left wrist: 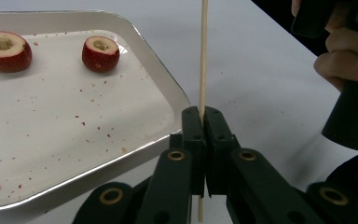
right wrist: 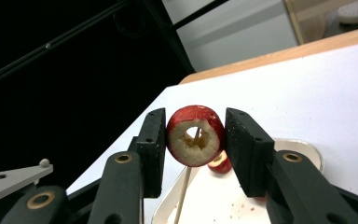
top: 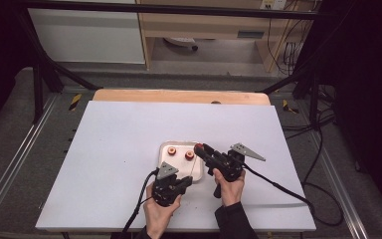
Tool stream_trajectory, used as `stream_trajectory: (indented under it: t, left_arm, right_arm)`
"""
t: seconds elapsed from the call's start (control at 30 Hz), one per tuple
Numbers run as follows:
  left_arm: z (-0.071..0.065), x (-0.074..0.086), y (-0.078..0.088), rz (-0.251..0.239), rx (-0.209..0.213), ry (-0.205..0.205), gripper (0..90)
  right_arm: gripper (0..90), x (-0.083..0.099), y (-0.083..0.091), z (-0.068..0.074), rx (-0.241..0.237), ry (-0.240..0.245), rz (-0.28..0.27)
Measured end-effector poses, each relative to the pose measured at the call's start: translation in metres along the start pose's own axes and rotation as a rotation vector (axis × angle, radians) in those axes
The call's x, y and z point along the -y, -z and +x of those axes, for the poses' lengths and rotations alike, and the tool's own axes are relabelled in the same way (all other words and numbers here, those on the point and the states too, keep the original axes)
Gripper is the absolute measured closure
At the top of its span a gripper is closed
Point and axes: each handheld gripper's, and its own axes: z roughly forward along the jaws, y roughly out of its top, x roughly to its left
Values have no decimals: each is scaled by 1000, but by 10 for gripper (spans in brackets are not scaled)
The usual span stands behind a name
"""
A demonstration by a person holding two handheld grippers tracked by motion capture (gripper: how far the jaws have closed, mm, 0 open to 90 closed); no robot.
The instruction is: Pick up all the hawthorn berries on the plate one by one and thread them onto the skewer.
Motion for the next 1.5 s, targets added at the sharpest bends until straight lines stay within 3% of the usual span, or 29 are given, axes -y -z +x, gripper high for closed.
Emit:
stream_trajectory:
  t: [0.3, 0.57, 0.87, 1.03, 1.17, 1.33, 1.5]
  left_arm:
    - [1, 1, -2, -4, -17, -62, 884]
    - [2, 2, 4, -18, -4, -169, 886]
    - [5, 4, 1, -23, -19, -148, 887]
    - [6, 5, 4, -42, -2, -175, 887]
    - [9, 10, 5, -20, -3, -192, 888]
    - [8, 10, 5, -13, -5, -229, 888]
    - [10, 9, 6, 2, -9, -236, 887]
  right_arm:
    - [604, -5, 3, -1, -9, -31, 61]
    - [606, -13, 6, -3, -47, -60, 111]
    - [608, -11, 6, -2, -46, -65, 118]
    - [608, -13, 7, -3, -45, -62, 128]
    - [608, -19, 10, -5, -57, -85, 97]
    - [607, -18, 9, -7, -59, -76, 147]
    - [607, -18, 8, -8, -69, -72, 180]
